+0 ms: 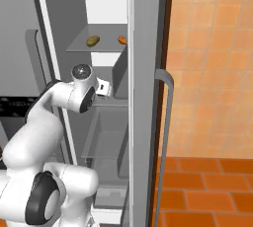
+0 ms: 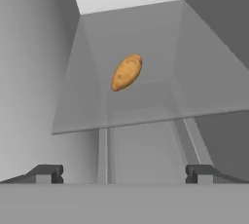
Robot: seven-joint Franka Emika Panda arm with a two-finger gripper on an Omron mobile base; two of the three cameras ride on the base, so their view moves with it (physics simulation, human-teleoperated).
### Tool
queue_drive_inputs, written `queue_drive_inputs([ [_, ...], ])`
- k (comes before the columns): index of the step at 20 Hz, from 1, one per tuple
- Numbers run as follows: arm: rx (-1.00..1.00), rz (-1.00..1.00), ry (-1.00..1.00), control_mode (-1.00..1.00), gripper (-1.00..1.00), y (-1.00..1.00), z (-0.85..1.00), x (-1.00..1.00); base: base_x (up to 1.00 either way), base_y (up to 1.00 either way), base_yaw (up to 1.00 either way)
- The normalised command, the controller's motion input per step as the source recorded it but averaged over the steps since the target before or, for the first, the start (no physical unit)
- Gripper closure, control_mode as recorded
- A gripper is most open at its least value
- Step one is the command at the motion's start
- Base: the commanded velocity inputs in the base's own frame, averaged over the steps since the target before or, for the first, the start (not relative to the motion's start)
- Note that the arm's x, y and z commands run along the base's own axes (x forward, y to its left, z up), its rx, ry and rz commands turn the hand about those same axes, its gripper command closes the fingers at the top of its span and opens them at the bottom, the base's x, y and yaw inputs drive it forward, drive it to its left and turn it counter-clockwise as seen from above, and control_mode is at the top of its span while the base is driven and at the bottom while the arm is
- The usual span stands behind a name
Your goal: Place one potato and one chicken drumstick in each tupperware on the nearby counter, to pack two identical lunches.
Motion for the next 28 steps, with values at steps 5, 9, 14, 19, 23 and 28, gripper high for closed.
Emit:
queue_drive_inputs([
  [5,0.04,0.01,0.10,-1.00,-1.00,0.00,0.12,0.74,0.00,0.00,0.00],
  [9,0.01,0.00,0.17,-1.00,-1.00,0.02,0.07,0.86,0.00,0.00,0.00],
  [14,0.00,0.00,-0.01,-1.00,-1.00,0.05,-0.40,0.44,0.00,0.00,0.00],
  [19,0.00,0.00,-0.01,-1.00,-1.00,0.00,-0.58,0.44,0.00,0.00,0.00],
  [23,0.00,0.00,0.00,-1.00,-1.00,0.01,-0.14,0.47,0.00,0.00,0.00],
  [28,0.00,-0.01,0.01,-1.00,-1.00,0.10,-0.14,0.37,0.00,0.00,0.00],
])
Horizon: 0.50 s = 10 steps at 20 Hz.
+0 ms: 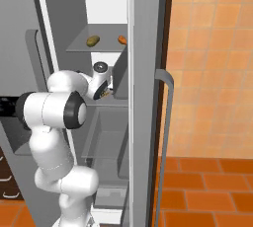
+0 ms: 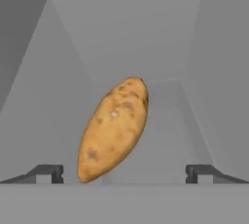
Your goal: Place one potato and one chicken drumstick in each tupperware on the nearby counter, to pack two identical lunches.
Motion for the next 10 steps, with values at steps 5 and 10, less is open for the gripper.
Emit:
queue_drive_inputs([
  [5,0.00,-0.06,0.00,-1.00,-1.00,0.05,-0.07,0.49,0.00,0.00,0.00],
  [10,0.00,-0.04,0.00,-1.00,-1.00,0.00,-0.32,0.54,0.00,0.00,0.00],
])
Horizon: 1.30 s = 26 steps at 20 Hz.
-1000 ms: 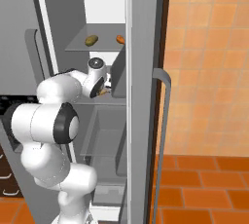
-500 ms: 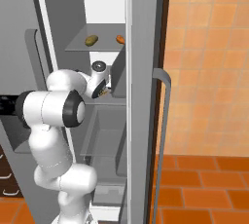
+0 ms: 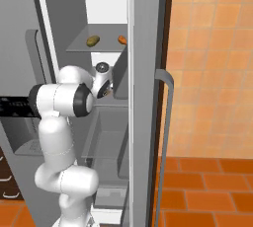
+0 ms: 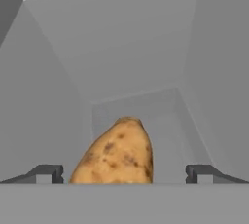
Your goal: Place one potato and one chicken drumstick in each tupperware on the nearby counter, to pack two identical lunches.
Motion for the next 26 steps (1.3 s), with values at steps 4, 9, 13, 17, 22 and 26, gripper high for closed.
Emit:
queue_drive_inputs([
  [4,0.00,-0.05,0.00,-1.00,-1.00,0.01,-0.31,0.02,0.00,0.00,0.00],
  [9,0.00,-0.07,-0.03,-1.00,-1.00,0.00,-0.26,0.00,0.00,0.00,0.00],
  [13,-0.01,-0.06,0.00,-1.00,-1.00,0.00,-0.40,0.04,0.00,0.00,0.00],
  [17,0.00,-0.05,0.01,-1.00,-1.00,0.00,-0.17,0.00,0.00,0.00,0.00],
  [22,0.00,-0.05,0.05,-1.00,1.00,0.00,-0.04,0.00,0.00,0.00,0.00],
  [26,0.00,-0.01,0.06,-1.00,1.00,0.02,0.00,0.00,0.00,0.00,0.00],
])
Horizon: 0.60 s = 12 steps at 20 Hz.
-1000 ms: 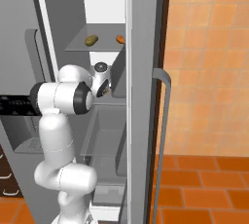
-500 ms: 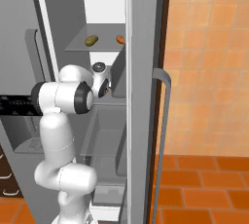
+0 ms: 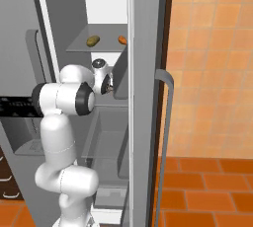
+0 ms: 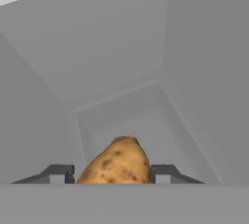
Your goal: Place one potato and one chicken drumstick in each tupperware on the nearby counter, to pack two identical lunches.
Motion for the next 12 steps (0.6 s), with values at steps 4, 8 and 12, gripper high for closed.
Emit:
queue_drive_inputs([
  [4,0.00,0.01,0.00,-1.00,1.00,-0.01,0.00,-0.01,0.00,0.00,0.00],
  [8,0.00,0.08,-0.11,-1.00,1.00,-0.49,0.00,-0.28,0.00,0.00,0.00],
  [12,0.00,0.19,-0.21,-1.00,1.00,-0.77,0.11,-0.64,0.00,0.00,0.00],
])
